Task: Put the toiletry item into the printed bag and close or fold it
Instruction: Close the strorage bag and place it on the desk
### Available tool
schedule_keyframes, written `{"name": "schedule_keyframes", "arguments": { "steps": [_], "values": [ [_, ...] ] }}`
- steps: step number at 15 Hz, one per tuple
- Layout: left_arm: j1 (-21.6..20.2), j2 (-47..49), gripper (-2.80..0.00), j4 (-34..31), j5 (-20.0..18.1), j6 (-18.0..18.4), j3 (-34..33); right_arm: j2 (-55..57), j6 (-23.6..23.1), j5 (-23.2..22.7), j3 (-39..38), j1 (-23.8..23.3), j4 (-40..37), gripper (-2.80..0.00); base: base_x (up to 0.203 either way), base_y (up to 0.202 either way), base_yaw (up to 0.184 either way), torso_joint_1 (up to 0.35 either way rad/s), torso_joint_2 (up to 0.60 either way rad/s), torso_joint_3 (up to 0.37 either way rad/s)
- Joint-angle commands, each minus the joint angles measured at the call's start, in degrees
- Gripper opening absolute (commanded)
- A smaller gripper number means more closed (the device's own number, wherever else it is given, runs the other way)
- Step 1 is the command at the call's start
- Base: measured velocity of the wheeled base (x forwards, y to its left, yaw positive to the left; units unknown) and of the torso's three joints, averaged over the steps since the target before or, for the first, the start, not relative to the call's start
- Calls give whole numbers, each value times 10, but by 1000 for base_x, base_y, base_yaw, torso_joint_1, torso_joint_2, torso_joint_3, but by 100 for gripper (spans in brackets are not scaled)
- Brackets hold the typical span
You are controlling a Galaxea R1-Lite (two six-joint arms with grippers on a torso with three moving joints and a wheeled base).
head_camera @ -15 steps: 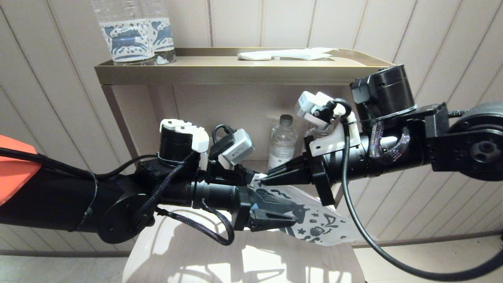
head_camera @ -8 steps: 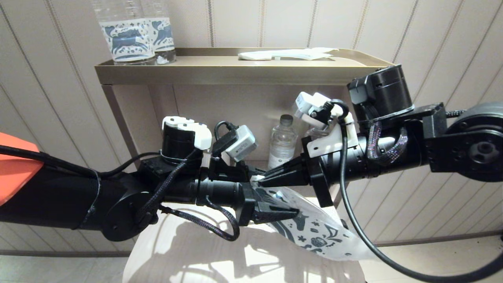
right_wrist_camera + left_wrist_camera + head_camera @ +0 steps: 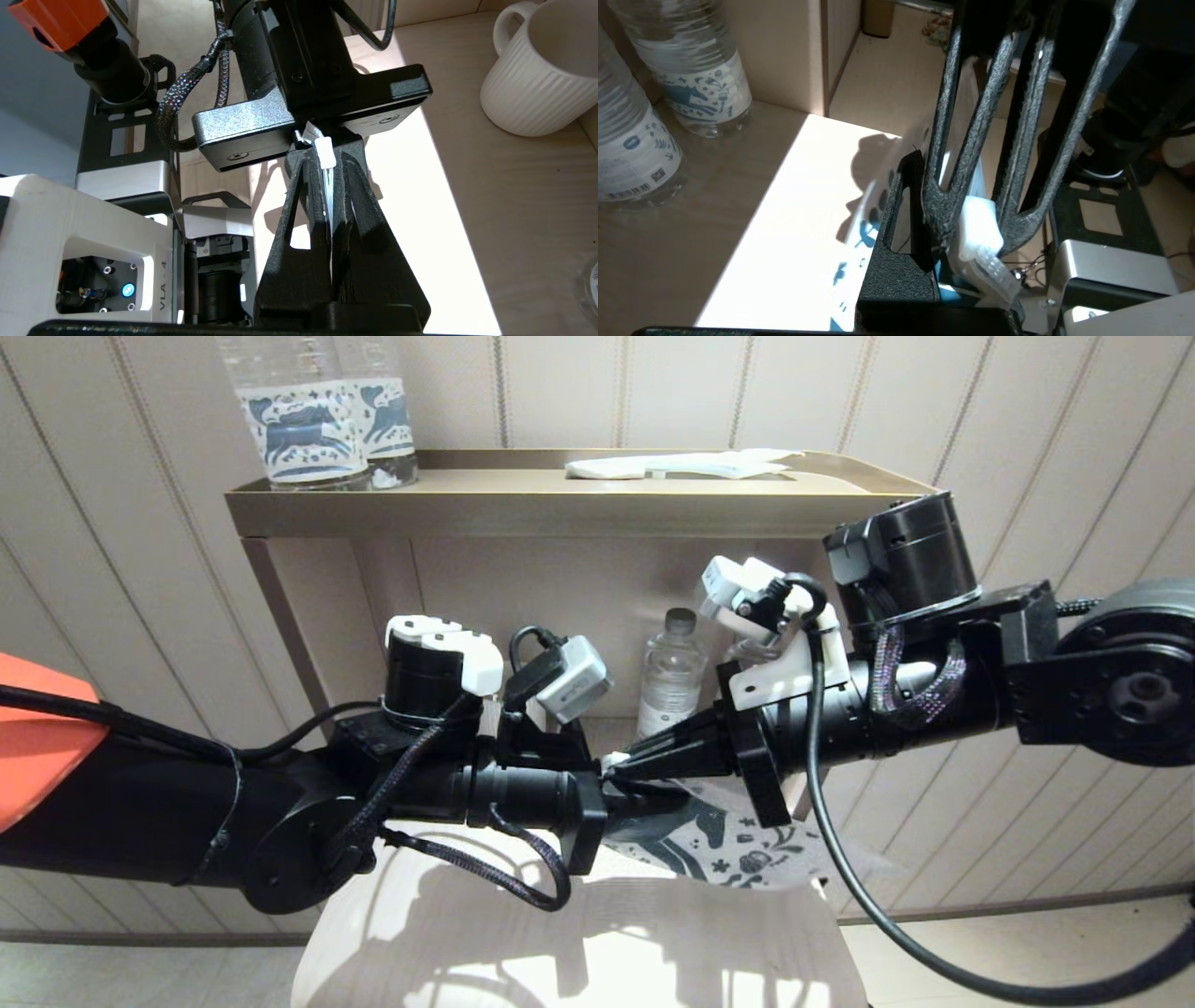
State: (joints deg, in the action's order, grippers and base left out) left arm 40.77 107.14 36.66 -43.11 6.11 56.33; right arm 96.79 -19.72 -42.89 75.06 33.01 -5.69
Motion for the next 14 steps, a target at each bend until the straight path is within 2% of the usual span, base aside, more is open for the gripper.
{"name": "schedule_keyframes", "arguments": {
  "steps": [1, 14],
  "values": [
    [1, 1, -280, 0, -2, 0, 0, 0, -1, -3, 0, 0, 0, -280, 0, 0, 0, 0, 0, 0],
    [0, -5, -280, -1, -4, 0, -4, -24, -10, -1, -50, -26, 0, -280, 0, 0, 0, 0, 0, 0]
  ]
}}
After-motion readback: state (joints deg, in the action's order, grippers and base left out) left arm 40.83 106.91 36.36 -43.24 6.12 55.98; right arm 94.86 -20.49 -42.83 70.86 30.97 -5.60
